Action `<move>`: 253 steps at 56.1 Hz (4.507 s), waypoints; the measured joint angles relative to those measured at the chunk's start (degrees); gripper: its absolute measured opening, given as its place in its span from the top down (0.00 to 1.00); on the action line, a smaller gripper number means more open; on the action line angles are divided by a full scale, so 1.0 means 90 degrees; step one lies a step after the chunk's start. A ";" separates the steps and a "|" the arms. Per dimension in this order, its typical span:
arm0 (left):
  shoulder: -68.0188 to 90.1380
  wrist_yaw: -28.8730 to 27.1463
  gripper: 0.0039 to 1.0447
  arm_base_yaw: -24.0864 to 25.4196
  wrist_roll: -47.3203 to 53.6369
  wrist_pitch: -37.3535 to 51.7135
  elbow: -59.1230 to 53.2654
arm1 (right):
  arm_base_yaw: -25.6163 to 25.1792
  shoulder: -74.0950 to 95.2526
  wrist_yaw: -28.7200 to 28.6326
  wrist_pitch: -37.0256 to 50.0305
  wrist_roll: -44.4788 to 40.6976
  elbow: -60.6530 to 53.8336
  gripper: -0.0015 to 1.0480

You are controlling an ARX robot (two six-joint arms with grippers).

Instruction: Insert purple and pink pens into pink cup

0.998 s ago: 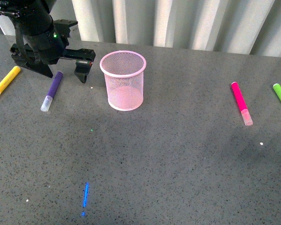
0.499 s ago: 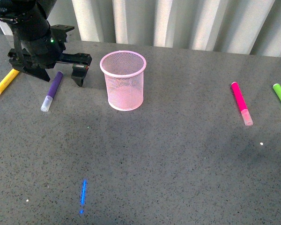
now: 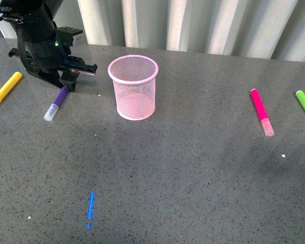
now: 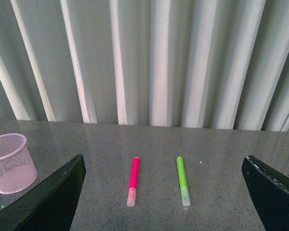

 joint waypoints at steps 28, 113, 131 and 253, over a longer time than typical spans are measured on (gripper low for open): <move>-0.0733 0.0087 0.89 0.0061 0.0066 0.1078 -0.1275 | 0.0000 0.0000 0.0000 0.0000 0.0000 0.0000 0.07; -0.2832 -0.0476 0.89 -0.2246 -0.3174 1.1232 -0.6397 | 0.0000 0.0000 0.0000 0.0000 0.0000 0.0000 0.07; -0.2659 -0.0333 0.89 -0.1957 -0.3031 1.1188 -0.6137 | 0.0000 0.0000 0.0000 0.0000 0.0000 0.0000 0.07; -0.8507 0.0114 0.97 -0.0223 -0.1049 1.0826 -1.1567 | 0.0000 0.0000 0.0002 0.0000 0.0000 0.0000 0.07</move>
